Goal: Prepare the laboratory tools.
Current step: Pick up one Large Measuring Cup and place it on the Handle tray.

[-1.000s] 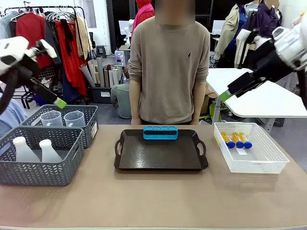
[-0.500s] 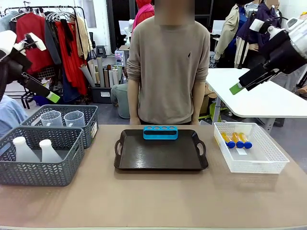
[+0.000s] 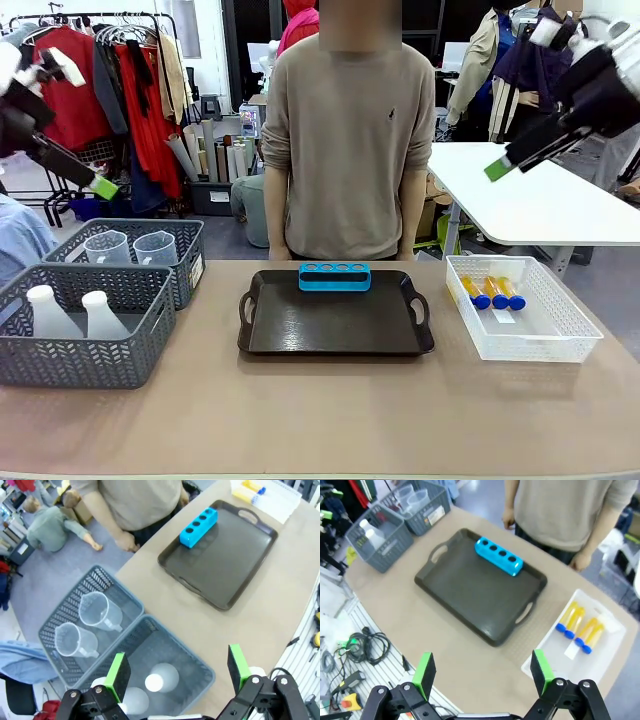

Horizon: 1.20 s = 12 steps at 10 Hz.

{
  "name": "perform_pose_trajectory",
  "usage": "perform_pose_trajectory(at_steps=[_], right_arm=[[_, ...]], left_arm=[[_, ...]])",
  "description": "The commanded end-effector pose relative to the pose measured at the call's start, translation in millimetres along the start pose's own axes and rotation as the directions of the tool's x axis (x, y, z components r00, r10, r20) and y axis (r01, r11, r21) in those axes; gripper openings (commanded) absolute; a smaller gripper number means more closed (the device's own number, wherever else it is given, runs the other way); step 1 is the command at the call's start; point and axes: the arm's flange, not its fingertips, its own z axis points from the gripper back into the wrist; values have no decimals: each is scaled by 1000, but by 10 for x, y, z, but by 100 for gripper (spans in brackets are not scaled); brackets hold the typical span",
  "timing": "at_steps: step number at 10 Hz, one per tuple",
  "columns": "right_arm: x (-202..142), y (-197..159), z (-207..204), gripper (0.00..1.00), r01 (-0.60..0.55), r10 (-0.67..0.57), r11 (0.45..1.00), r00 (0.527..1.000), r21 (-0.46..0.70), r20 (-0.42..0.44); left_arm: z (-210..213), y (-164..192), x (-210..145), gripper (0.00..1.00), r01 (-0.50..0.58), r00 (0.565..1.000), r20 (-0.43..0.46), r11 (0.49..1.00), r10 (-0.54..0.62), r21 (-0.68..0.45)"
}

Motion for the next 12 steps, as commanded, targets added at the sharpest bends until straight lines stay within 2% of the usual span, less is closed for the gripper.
perform_pose_trajectory(at_steps=[1, 4, 9, 10, 12], right_arm=[[101, -50, 169, 100, -45, 42, 997, 998, 61, 47], [224, -101, 387, 100, -55, 51, 997, 996, 62, 74], [244, -196, 404, 100, -40, 35, 997, 996, 58, 85], [210, -119, 380, 100, -22, 21, 999, 998, 23, 59], [210, -119, 380, 100, -22, 21, 999, 998, 23, 59]], left_arm=[[173, 108, 59, 100, 31, 997, 75, 996, -25, -82], [343, 185, 137, 100, 39, 993, 116, 995, -29, -87], [349, 209, 154, 100, 39, 993, 115, 997, -31, -63], [361, 177, 151, 100, 24, 994, 109, 998, -17, -57], [361, 177, 151, 100, 24, 994, 109, 998, -17, -57]])
